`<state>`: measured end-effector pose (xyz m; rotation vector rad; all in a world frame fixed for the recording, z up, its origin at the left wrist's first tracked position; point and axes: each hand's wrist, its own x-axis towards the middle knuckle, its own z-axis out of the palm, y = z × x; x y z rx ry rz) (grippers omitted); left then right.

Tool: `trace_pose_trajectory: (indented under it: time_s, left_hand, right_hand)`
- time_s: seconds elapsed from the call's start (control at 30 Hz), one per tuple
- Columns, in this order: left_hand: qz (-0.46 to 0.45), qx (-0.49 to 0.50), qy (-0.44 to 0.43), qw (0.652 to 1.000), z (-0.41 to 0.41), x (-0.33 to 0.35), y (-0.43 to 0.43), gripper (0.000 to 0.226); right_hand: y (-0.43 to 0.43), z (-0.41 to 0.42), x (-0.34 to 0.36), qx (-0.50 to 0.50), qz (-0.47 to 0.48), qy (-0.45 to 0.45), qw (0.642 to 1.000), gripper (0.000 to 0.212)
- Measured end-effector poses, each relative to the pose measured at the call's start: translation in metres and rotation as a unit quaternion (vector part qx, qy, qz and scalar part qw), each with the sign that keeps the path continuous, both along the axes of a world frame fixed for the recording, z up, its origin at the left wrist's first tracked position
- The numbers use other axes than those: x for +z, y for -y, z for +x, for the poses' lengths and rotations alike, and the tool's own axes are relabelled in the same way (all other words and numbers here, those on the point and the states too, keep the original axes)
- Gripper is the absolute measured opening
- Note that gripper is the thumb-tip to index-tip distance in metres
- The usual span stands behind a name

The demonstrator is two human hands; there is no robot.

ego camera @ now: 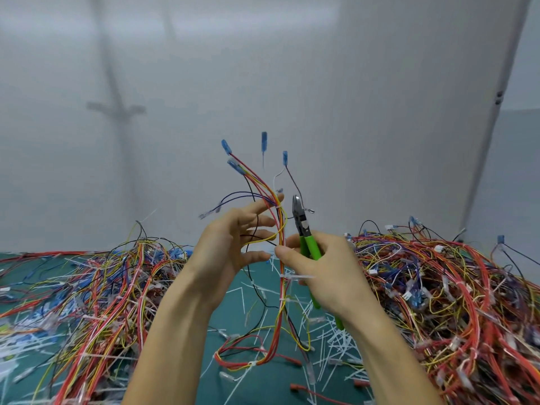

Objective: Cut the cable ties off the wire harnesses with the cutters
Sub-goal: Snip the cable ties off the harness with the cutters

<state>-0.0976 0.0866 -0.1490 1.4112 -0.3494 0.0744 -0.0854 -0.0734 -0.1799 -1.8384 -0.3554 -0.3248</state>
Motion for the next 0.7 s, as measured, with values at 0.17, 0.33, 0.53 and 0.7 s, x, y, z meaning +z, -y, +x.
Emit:
trace_pose_trajectory:
  time_s: [0.17, 0.33, 0.53, 0.7]
  left_hand:
    - [0.118, 0.048, -0.011, 0.992, 0.000, 0.001, -0.002, 0.035]
    - [0.098, 0.076, 0.011, 0.992, -0.005, -0.001, -0.023, 0.036]
    - [0.087, 0.219, -0.002, 0.972, -0.002, 0.000, -0.038, 0.036]
    - [0.344, -0.027, -0.016, 0.939, -0.001, -0.012, -0.037, 0.021]
  right_hand:
    - [0.002, -0.001, 0.000, 0.009, 0.046, 0.066, 0.997, 0.011]
    - [0.010, 0.002, 0.003, -0.020, 0.124, 0.074, 0.989, 0.008]
    - [0.020, 0.004, 0.006, -0.037, 0.158, 0.086, 0.983, 0.018]
    - [0.020, 0.004, 0.007, -0.043, 0.180, 0.090, 0.979, 0.023]
